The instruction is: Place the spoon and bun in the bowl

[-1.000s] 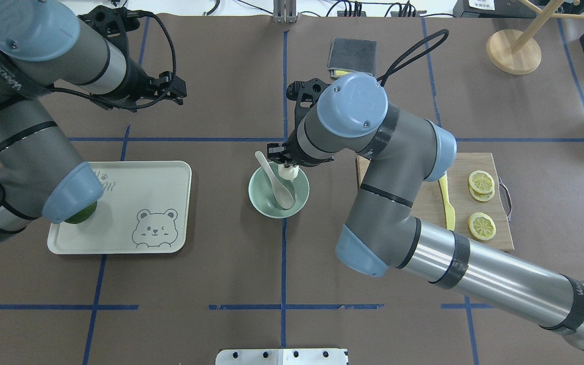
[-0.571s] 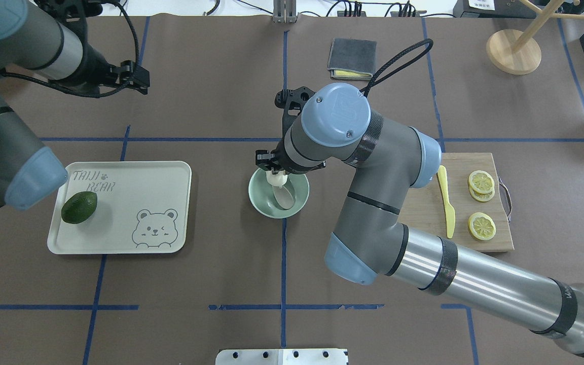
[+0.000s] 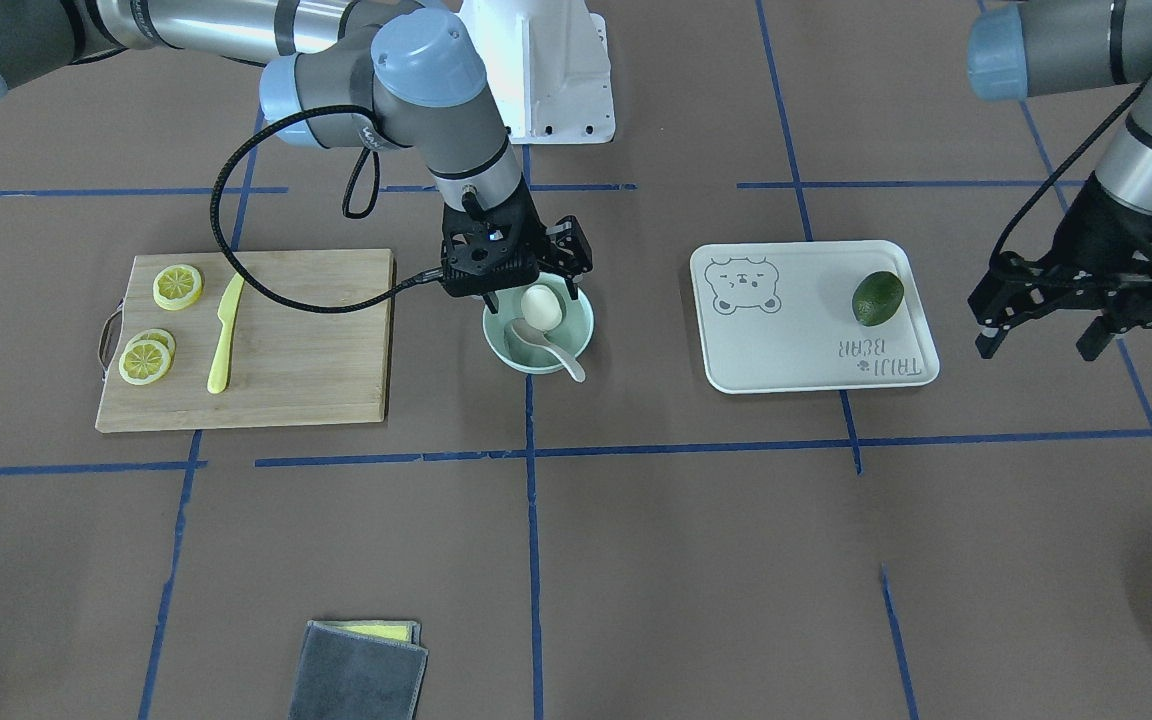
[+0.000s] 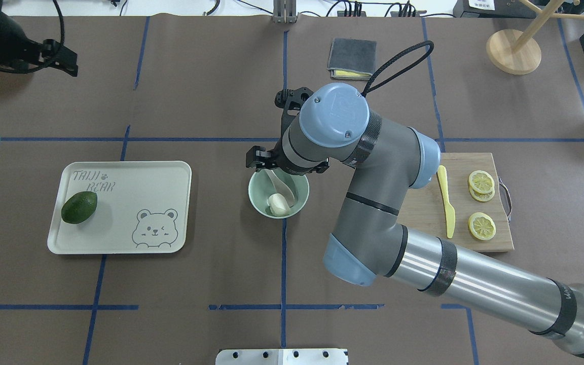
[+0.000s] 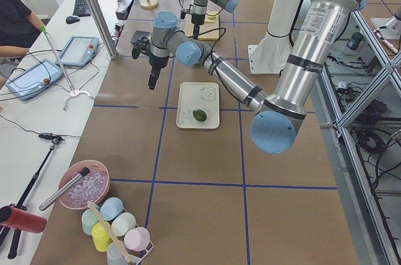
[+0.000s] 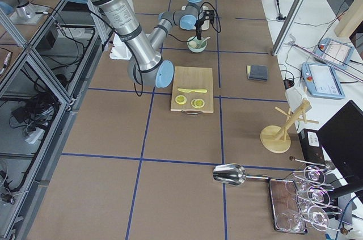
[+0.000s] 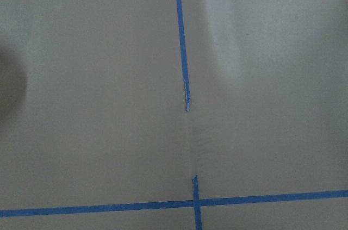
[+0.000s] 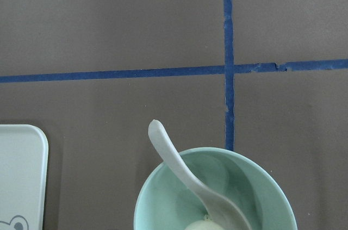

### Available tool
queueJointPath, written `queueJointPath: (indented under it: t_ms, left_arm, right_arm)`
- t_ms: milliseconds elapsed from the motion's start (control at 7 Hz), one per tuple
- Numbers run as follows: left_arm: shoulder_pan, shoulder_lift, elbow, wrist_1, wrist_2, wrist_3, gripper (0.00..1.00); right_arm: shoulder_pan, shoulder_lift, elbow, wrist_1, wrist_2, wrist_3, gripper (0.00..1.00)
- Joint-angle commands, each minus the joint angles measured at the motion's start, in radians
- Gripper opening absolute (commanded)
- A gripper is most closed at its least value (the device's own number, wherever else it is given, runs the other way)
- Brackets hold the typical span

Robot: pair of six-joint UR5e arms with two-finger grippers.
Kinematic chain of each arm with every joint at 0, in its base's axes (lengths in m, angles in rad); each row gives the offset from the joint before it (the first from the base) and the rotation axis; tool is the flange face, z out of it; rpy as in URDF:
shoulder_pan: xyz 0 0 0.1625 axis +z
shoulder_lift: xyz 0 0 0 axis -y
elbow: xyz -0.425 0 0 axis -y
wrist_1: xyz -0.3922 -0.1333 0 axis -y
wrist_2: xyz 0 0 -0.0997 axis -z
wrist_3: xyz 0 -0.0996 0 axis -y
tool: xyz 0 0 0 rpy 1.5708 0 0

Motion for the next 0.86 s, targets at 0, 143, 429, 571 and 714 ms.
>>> queueJointPath:
  t_ms: [0, 143, 429, 571, 714]
  left_arm:
    - [-0.136, 0.108, 0.018, 0.003, -0.078, 0.251, 1.00]
    - [-0.203, 0.156, 0.041, 0.003, -0.129, 0.375, 1.00]
    - [-0.302, 0.234, 0.097, 0.003, -0.206, 0.552, 1.00]
    - [-0.337, 0.262, 0.116, 0.021, -0.223, 0.578, 1.00]
    - [-0.362, 0.273, 0.131, 0.061, -0.227, 0.626, 1.00]
  right_arm:
    - [0.042, -0.016, 0.082, -0.148, 0.007, -0.027, 1.00]
    - [0.084, -0.030, 0.149, -0.253, 0.025, -0.126, 1.00]
    - [0.243, -0.136, 0.246, -0.369, 0.129, -0.352, 1.00]
    - [0.345, -0.201, 0.259, -0.370, 0.221, -0.471, 1.00]
    - [0.465, -0.281, 0.262, -0.370, 0.322, -0.646, 1.00]
